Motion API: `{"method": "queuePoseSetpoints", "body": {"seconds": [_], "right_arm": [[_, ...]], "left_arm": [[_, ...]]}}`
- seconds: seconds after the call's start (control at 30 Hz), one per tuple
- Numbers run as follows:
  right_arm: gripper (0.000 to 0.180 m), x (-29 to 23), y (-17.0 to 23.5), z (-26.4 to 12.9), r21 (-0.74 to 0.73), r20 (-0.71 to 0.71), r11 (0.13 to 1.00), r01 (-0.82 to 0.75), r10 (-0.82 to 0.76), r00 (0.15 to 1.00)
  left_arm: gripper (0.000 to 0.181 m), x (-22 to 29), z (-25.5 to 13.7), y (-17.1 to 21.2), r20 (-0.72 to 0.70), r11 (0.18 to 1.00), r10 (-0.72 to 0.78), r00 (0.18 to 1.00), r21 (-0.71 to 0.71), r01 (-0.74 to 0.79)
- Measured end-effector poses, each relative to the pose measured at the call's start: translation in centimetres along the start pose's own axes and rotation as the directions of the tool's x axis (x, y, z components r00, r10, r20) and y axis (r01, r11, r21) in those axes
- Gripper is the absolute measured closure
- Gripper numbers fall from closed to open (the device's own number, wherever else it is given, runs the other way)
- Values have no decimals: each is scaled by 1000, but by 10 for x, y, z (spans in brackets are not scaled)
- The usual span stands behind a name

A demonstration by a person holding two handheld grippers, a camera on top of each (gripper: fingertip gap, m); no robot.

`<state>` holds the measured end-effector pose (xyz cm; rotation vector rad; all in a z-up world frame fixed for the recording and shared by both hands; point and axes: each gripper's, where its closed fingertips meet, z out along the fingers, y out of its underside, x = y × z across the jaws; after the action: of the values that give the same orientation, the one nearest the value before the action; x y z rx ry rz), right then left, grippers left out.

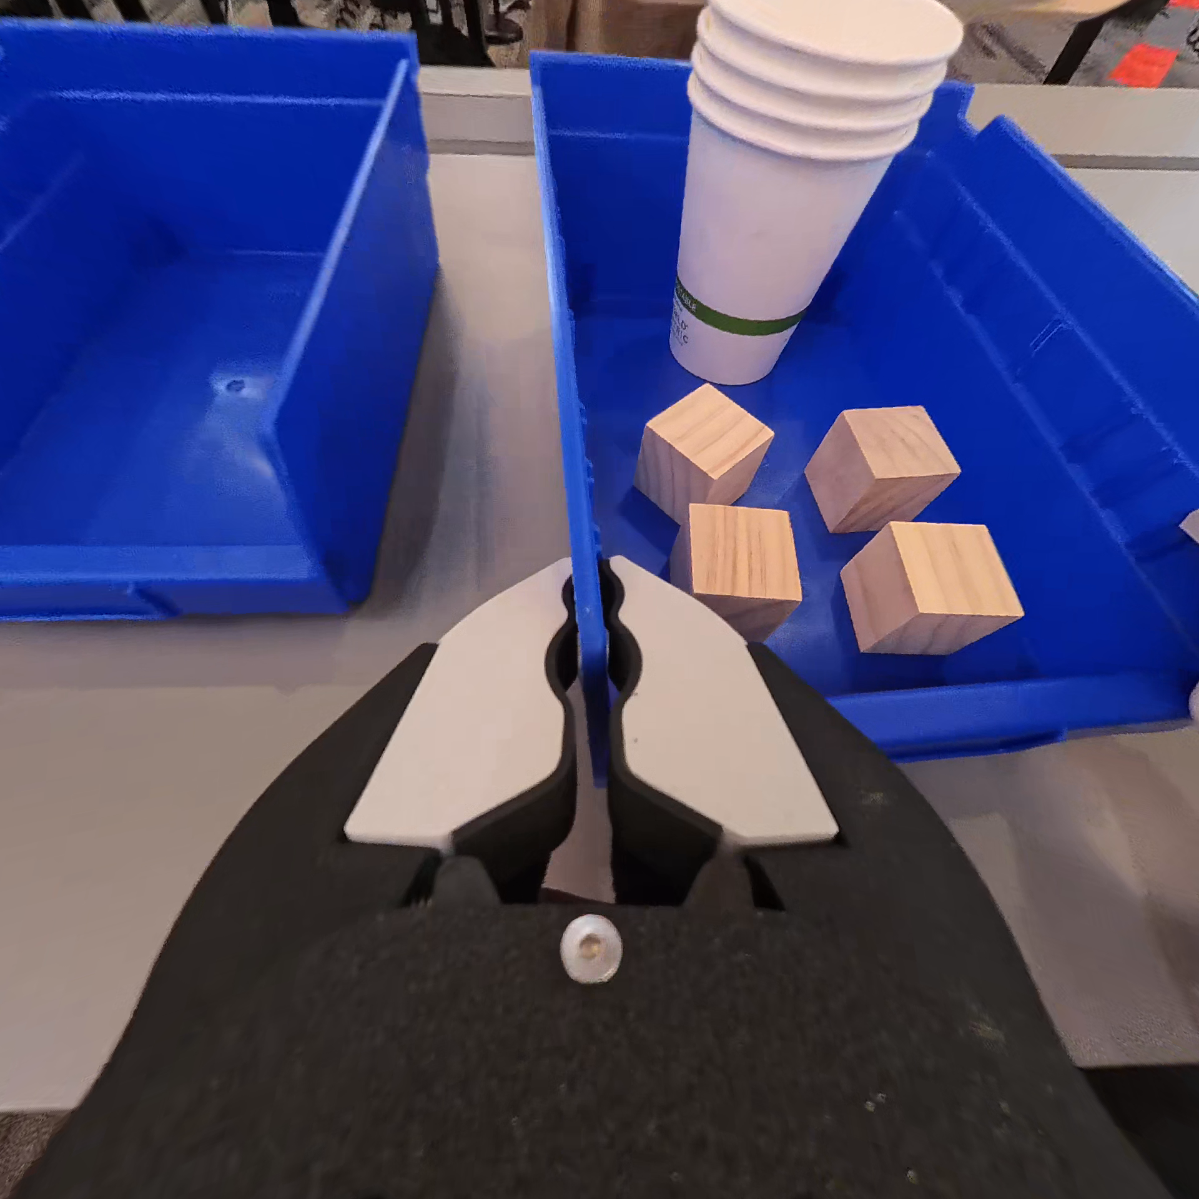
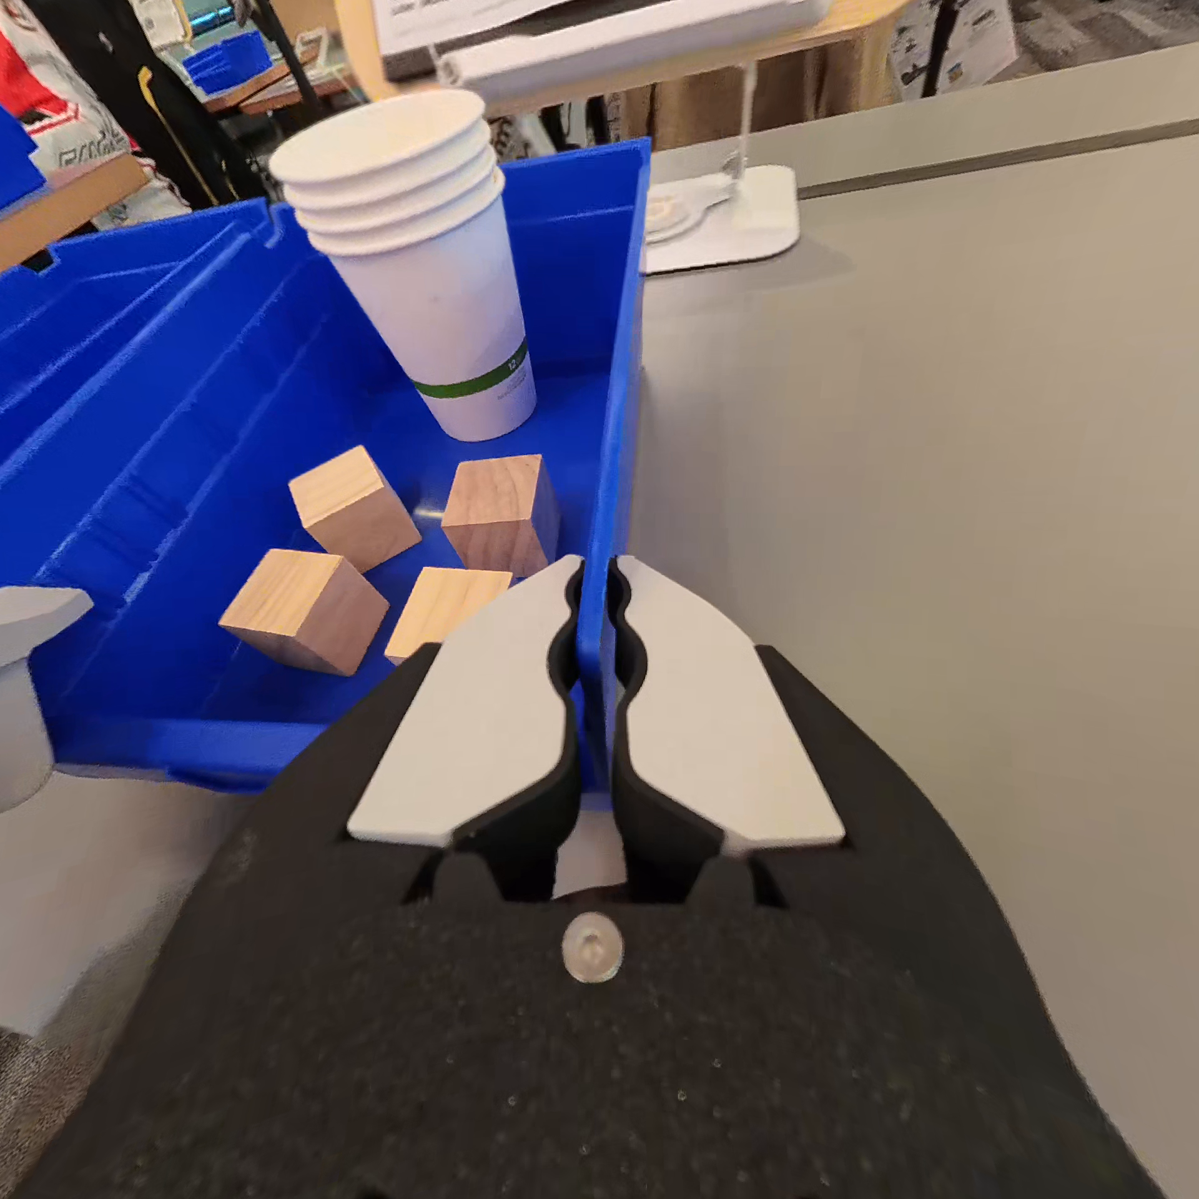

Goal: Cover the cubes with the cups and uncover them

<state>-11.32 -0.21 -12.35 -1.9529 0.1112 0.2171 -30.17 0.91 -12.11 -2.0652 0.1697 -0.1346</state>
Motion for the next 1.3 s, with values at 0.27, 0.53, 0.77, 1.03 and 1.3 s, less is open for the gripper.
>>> {"method": "queuePoseSetpoints", "body": {"seconds": [0.27, 0.53, 0.77, 1.03, 1.3], "right_arm": [[159, -25, 0, 15, 2, 52, 998, 62, -62, 997], [115, -7, -4, -44, 117, 115, 966, 230, -243, 963], [126, -30, 14, -93, 154, 293, 968, 198, -236, 927], [134, -52, 19, -98, 146, 331, 963, 227, -264, 906], [136, -102, 47, -79, 46, 391, 967, 249, -247, 887]], "left_arm": [[144, -17, 14, -1, -109, 1000, -22, 994, 9, 23], [113, -92, -82, 3, -104, 974, -107, 989, 188, 126], [115, -253, -23, -12, 235, 984, -152, 960, 124, 125], [156, -297, 41, -25, 262, 981, -191, 946, 78, 177], [178, -273, 12, -8, 176, 973, -232, 957, 56, 226]]}}
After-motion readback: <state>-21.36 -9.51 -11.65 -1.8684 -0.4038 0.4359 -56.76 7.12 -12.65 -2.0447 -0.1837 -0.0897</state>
